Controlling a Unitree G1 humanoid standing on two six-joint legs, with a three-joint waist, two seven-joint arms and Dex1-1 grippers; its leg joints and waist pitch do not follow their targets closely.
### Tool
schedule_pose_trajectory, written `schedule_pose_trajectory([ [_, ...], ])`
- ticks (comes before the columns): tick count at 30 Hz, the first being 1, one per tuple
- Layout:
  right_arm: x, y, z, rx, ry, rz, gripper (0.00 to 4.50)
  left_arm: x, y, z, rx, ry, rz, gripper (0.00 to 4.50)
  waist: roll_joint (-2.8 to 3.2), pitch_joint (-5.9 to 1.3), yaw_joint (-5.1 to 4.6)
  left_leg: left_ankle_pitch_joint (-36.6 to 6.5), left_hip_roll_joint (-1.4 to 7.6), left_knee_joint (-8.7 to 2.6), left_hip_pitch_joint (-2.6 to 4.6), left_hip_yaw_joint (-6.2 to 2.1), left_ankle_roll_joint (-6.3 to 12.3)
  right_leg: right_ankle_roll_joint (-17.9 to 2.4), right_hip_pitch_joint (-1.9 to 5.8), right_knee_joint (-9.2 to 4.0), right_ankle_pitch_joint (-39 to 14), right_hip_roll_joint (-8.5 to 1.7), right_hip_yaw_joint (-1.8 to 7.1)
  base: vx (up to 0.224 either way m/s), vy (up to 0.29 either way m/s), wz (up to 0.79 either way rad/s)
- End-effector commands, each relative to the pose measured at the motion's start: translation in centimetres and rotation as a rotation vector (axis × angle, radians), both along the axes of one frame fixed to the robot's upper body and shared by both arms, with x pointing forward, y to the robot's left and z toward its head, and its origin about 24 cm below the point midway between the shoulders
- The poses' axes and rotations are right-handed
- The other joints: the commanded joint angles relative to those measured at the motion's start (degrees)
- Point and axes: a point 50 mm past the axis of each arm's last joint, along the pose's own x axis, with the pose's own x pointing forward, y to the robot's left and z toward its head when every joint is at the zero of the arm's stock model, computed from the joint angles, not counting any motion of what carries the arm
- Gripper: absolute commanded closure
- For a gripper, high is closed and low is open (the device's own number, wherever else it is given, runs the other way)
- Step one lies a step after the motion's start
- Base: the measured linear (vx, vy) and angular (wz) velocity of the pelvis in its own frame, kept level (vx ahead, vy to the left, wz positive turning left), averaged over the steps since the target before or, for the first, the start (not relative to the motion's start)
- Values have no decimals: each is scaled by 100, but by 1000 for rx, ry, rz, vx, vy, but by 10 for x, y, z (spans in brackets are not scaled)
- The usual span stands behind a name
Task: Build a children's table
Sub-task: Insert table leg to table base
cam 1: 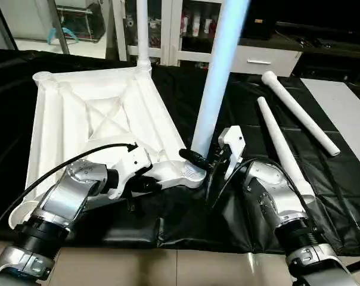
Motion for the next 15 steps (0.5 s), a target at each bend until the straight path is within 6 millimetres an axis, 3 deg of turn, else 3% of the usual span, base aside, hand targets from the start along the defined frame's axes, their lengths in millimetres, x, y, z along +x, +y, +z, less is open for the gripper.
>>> schedule_pose_trajectory([
  [1,-14,-20,-46,-80,207,-74,265,11,-12,34,-129,-150,-49,450,41,-258,-15,-880,146,-375,-29,19,268,-1174,311,-369,-1315,-399,314,0,0,0],
  [11,-20,-21,-57,-131,252,-52,265,9,-11,32,-123,-139,-67,450,42,-293,-5,-688,138,-360,-43,14,286,-1204,334,-327,-1042,-388,302,0,0,0],
  [15,-15,-23,-62,-193,239,-174,265,11,-10,26,-94,-127,-14,450,46,-278,-18,-779,135,-372,-41,14,215,-1176,324,-347,-1185,-385,302,0,0,0],
])
